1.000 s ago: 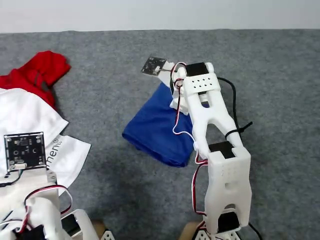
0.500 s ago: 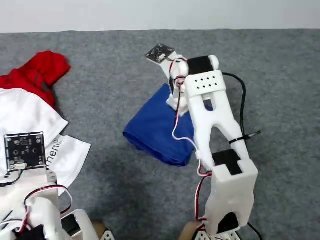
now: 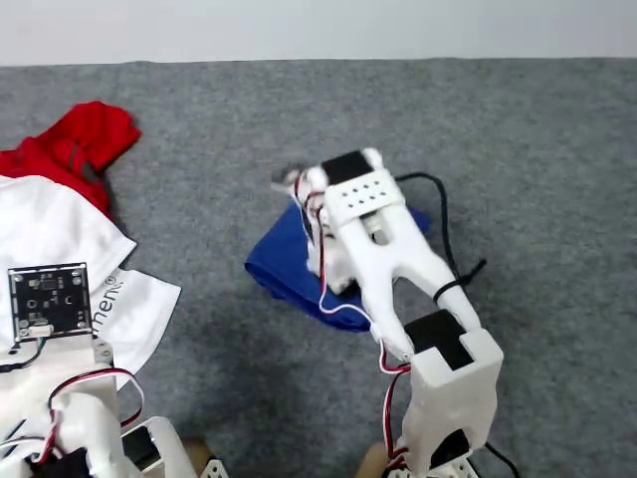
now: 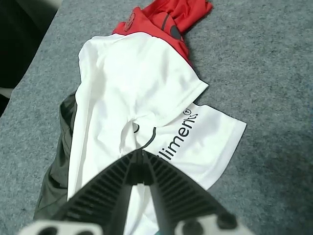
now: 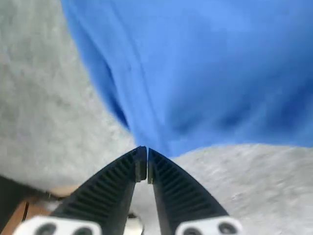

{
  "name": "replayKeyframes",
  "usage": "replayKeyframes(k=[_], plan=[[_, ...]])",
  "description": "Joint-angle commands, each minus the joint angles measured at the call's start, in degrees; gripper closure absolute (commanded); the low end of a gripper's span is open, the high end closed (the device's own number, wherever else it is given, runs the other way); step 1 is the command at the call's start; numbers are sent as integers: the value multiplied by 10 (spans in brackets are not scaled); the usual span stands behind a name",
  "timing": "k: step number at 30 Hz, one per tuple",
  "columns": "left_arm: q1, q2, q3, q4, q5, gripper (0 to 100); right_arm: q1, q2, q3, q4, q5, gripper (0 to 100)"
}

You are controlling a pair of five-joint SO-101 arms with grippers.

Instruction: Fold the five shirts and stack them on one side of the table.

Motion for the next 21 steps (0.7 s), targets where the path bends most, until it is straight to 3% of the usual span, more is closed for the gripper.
replayKeyframes(k=[1,5,13,21], plan=[[-1,-4,-1,-10,3,998,-6,-22,50,-3,-6,990],[-1,-4,-1,-10,3,998,-5,-11,58,-33,-6,990],[-1,-4,-1,-10,3,998,-4,-26,-74,19,-56,990],[-1,-4,-1,-10,3,998,-2,57,2,-33,-56,990]])
